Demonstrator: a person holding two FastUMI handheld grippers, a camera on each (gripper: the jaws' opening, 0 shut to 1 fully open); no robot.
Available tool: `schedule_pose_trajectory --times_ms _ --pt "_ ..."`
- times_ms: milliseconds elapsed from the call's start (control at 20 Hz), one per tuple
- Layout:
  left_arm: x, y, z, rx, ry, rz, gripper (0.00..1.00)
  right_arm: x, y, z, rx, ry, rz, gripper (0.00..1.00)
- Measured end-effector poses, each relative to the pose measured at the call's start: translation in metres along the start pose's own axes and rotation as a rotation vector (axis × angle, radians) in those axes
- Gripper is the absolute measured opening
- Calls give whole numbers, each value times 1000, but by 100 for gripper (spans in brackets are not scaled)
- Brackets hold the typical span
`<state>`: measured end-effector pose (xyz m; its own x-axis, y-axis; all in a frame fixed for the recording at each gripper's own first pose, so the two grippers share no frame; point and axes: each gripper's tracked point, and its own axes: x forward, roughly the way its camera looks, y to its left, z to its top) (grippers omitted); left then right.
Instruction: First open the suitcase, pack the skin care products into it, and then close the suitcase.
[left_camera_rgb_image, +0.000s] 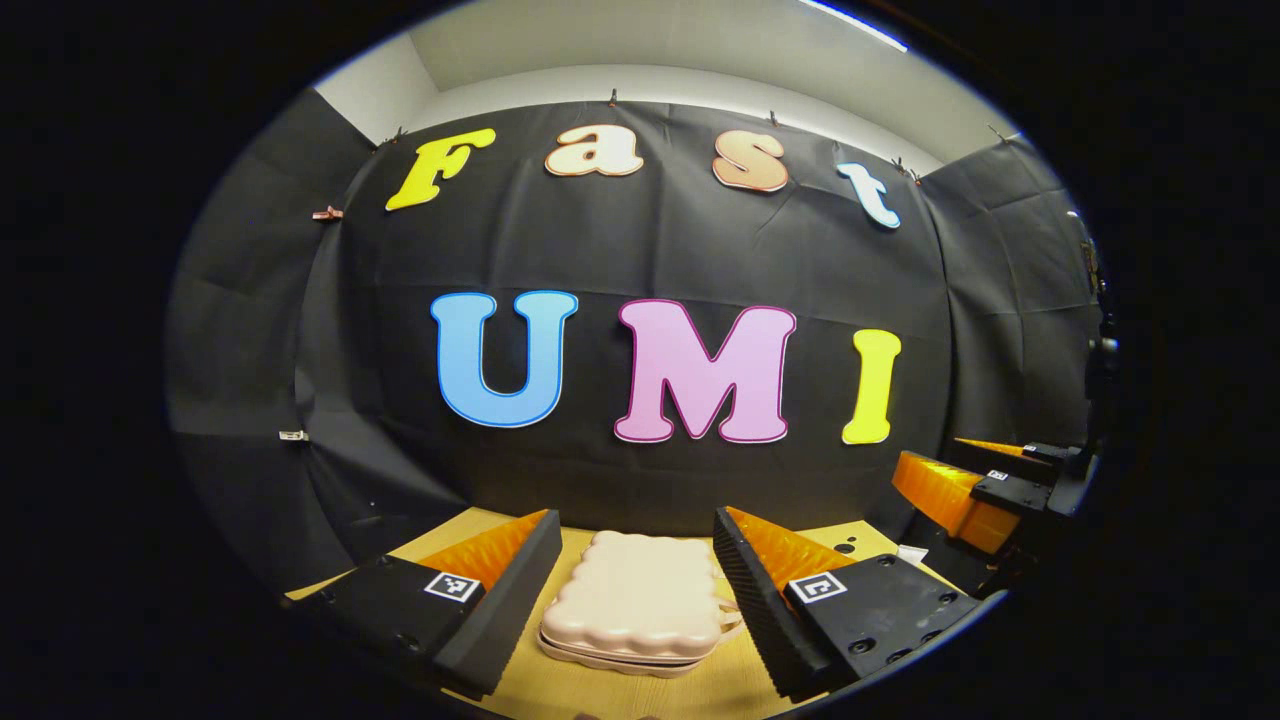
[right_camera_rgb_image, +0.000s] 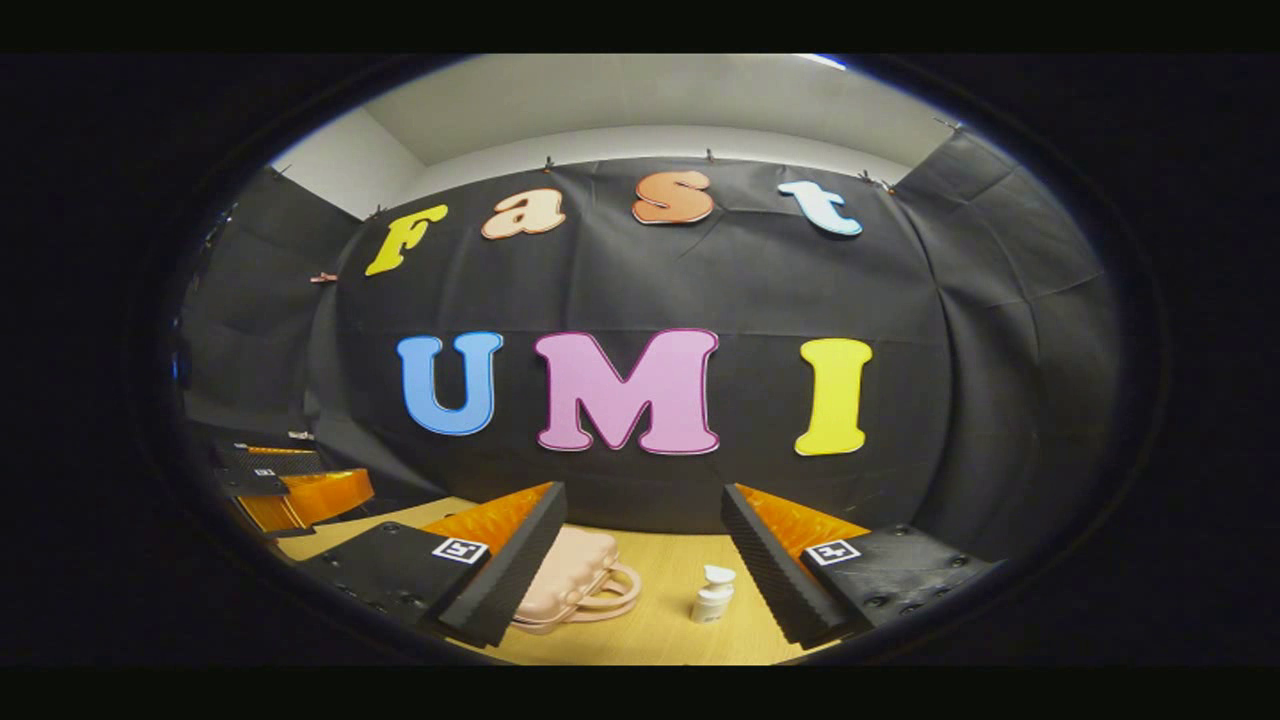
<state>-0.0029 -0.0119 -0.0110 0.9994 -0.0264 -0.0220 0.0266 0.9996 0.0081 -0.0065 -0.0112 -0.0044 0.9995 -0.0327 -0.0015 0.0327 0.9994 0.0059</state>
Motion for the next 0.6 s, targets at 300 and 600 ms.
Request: schedule_pose_trajectory --times_ms 300,600 --pt "0 -1 4 -3 -25 -11 96 3 -1 5 -13 -18 -8 99" --pt "13 -17 -12 -29 21 -78 96 -2 -13 16 -27 -49 -45 99"
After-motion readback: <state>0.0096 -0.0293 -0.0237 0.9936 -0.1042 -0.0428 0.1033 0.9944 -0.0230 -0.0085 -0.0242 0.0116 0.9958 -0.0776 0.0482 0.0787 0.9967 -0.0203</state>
